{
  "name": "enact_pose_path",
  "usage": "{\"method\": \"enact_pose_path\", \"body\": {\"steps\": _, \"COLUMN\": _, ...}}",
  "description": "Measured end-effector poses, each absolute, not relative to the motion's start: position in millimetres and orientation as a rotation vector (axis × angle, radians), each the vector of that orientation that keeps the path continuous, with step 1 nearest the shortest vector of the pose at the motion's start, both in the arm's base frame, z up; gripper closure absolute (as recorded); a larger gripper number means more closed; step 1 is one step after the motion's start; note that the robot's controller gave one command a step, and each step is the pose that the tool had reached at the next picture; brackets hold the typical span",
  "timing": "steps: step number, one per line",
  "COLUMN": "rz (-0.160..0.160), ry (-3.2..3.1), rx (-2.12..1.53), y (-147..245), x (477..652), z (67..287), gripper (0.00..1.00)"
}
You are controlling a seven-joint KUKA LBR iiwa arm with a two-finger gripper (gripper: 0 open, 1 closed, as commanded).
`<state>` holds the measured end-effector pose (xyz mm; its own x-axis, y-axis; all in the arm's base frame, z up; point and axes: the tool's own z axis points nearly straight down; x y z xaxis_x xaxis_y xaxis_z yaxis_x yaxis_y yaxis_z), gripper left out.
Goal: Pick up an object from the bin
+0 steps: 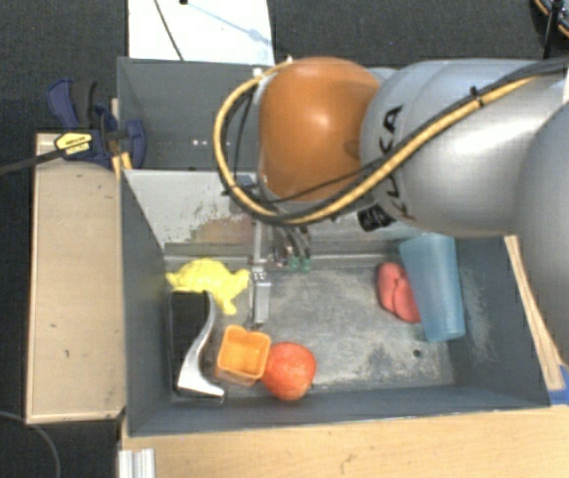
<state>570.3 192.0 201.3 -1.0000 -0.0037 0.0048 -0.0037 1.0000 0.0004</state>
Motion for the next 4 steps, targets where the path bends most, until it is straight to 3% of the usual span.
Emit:
{"method": "enact_pose_path", "body": {"steps": 1, "rz": -0.003, "ry": -3.145, "rx": -0.001, "y": 191, "x": 571.8, "z": 206, "gripper": 0.0}}
{"method": "enact_pose_path", "body": {"steps": 2, "rz": -0.002, "ry": -3.145, "rx": 0.121, "y": 196, "x": 527.4, "z": 169, "gripper": 0.0}}
{"method": "enact_pose_path", "body": {"steps": 3, "rz": -0.002, "ry": -3.14, "rx": 0.155, "y": 196, "x": 514.9, "z": 159, "gripper": 0.0}}
{"method": "enact_pose_path", "body": {"steps": 4, "rz": 0.003, "ry": -3.121, "rx": 0.376, "y": 181, "x": 536.8, "z": 173, "gripper": 0.0}}
